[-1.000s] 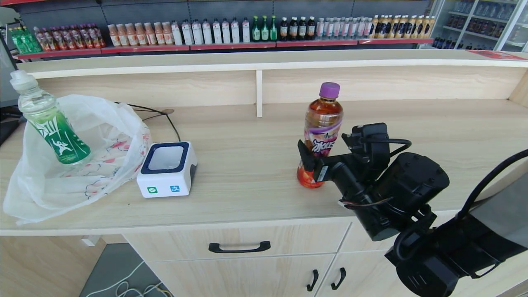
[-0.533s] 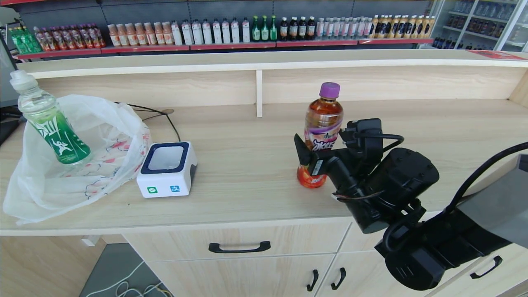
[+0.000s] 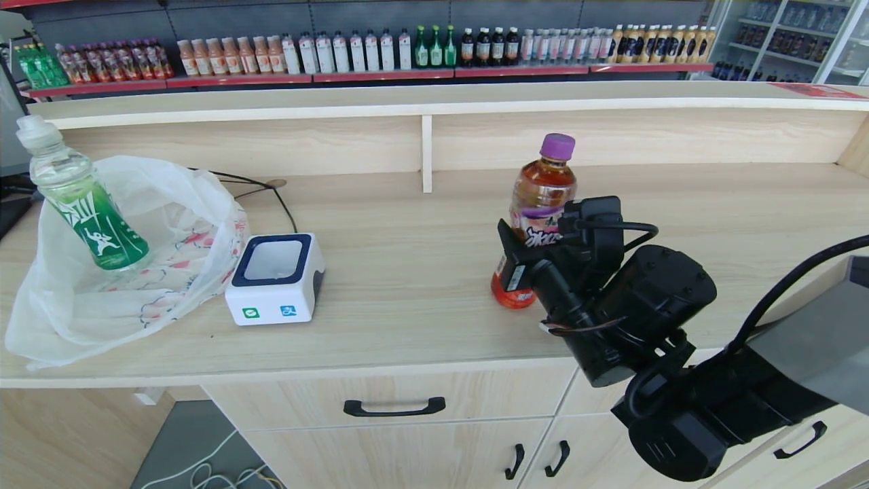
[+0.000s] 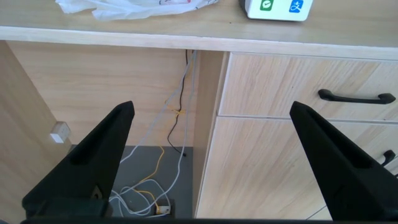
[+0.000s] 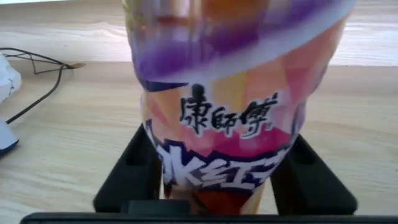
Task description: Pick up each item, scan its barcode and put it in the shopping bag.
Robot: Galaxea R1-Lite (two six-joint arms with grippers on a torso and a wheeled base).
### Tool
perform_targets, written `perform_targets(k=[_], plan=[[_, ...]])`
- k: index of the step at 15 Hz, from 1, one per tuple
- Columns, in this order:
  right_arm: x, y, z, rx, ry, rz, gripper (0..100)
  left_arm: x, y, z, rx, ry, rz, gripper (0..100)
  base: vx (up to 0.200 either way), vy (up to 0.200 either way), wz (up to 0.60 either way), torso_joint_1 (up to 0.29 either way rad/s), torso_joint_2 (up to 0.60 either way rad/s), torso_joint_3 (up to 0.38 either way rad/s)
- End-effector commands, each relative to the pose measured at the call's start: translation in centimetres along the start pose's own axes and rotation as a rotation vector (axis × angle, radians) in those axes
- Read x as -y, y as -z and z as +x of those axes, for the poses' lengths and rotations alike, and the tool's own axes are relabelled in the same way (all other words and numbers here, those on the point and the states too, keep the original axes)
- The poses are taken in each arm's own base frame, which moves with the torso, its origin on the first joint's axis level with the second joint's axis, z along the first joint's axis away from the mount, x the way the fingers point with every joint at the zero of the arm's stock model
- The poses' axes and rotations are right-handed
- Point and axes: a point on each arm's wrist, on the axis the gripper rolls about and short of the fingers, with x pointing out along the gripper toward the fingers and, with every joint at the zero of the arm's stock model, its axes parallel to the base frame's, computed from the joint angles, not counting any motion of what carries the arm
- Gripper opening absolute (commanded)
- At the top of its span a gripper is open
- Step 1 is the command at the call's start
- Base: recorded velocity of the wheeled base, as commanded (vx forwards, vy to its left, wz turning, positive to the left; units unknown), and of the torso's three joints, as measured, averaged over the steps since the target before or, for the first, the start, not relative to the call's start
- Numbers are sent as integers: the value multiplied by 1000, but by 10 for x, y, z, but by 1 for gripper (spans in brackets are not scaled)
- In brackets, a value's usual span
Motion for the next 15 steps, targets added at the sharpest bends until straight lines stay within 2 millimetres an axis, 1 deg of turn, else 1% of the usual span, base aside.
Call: perform_targets(k=[1, 10, 14, 15], plan=[[-4, -4, -2, 10, -11, 7, 0, 0, 0, 0, 1, -1, 0, 100, 0, 0, 0, 0, 0, 0], [-2, -13, -5, 26, -9, 28, 0, 0, 0, 0, 1, 1, 0, 100, 0, 0, 0, 0, 0, 0], [3, -25, -16, 32, -11, 33, 0, 0, 0, 0, 1, -1, 0, 100, 0, 0, 0, 0, 0, 0], [1, -28, -20, 33, -26, 51, 0, 0, 0, 0, 1, 1, 0, 100, 0, 0, 0, 0, 0, 0]])
